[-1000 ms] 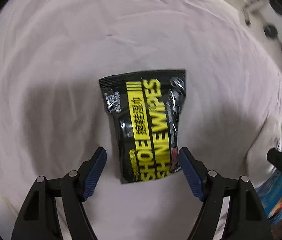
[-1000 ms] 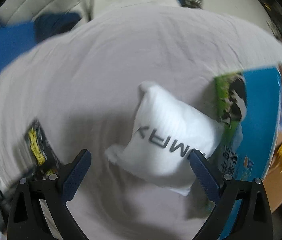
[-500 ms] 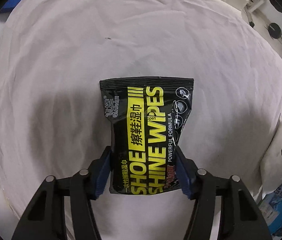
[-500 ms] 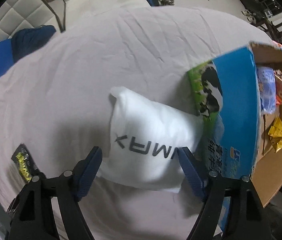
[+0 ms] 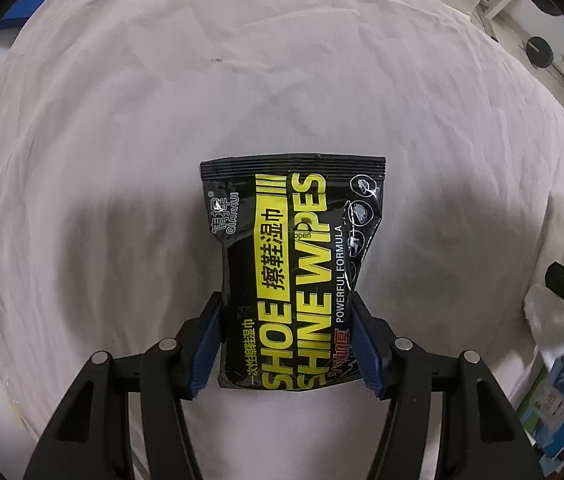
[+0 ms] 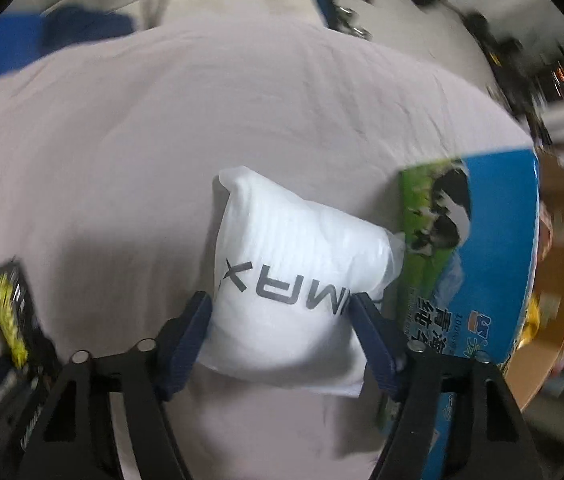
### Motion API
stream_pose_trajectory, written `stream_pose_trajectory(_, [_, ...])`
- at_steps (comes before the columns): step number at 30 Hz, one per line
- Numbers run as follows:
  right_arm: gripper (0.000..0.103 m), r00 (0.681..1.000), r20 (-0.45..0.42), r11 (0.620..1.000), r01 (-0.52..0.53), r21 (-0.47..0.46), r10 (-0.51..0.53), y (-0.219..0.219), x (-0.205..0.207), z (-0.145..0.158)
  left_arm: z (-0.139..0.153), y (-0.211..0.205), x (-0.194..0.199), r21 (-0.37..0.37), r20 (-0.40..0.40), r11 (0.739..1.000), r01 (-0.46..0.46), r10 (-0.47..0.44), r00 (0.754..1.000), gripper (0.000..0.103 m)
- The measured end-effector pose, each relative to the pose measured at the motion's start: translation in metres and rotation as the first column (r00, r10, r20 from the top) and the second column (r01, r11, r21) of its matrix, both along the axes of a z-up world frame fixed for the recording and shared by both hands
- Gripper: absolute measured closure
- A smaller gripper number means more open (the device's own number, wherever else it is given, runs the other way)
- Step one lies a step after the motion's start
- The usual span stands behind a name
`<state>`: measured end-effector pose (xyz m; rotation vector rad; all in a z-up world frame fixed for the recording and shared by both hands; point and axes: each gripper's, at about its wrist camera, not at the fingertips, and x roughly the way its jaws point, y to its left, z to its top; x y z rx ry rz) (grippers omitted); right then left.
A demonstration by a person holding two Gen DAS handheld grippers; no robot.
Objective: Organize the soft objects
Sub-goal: 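Grasp the shoe-wipe packet with the left tool while the right tool grasps the white pouch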
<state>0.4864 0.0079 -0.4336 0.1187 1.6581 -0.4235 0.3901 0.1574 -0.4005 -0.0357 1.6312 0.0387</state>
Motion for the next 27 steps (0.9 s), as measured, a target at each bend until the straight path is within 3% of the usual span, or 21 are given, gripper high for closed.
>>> stream_pose_trajectory(2, [0.034,0.994,0.018,0.994,-0.107,-0.028,0.108,0.020,-0.003,0.010,-0.002,-0.002,-0.008,-0.001,-0.004,1.000,0.006,-0.006,1.000,0.047])
stream_pose_trajectory(6, [0.036,0.975,0.018,0.976,-0.219,-0.009,0.219,0.042,-0.013,0.017,-0.005,-0.003,-0.023,-0.006,-0.018,1.000,0.013,-0.013,1.000,0.047])
stream_pose_trajectory(8, [0.036,0.957,0.007,0.957,-0.290,0.022,0.290,0.058,-0.028,0.020,-0.006,-0.003,-0.034,-0.012,-0.023,1.000,0.014,-0.014,1.000,0.047])
stream_pose_trajectory(10, [0.035,0.919,-0.012,0.918,-0.392,0.051,0.393,0.072,-0.045,0.026,-0.006,-0.003,-0.041,-0.016,-0.023,1.000,0.008,-0.009,1.000,0.047])
stream_pose_trajectory(12, [0.016,0.907,-0.006,0.905,-0.419,0.074,0.421,0.074,-0.051,0.032,-0.005,0.000,-0.043,-0.035,-0.021,0.999,-0.017,0.016,1.000,0.046])
stream_pose_trajectory(14, [0.013,0.929,0.033,0.918,-0.368,0.148,0.367,0.062,-0.053,0.041,-0.008,0.006,-0.039,-0.069,-0.038,0.996,-0.055,0.053,0.998,0.040])
stream_pose_trajectory(19, [0.012,0.963,0.075,0.949,-0.268,0.164,0.259,0.015,-0.042,0.054,-0.010,0.019,-0.022,-0.121,-0.064,0.980,-0.160,0.153,0.986,0.036])
stream_pose_trajectory(24, [0.010,0.989,0.052,0.939,-0.148,0.311,0.139,0.005,-0.011,0.032,-0.011,0.013,-0.005,-0.092,-0.047,0.986,-0.136,0.132,0.990,0.036])
stream_pose_trajectory(27, [0.010,0.993,0.028,0.941,-0.114,0.320,0.111,0.004,-0.004,0.021,-0.008,0.001,0.003,-0.061,-0.022,0.993,-0.098,0.097,0.995,0.042])
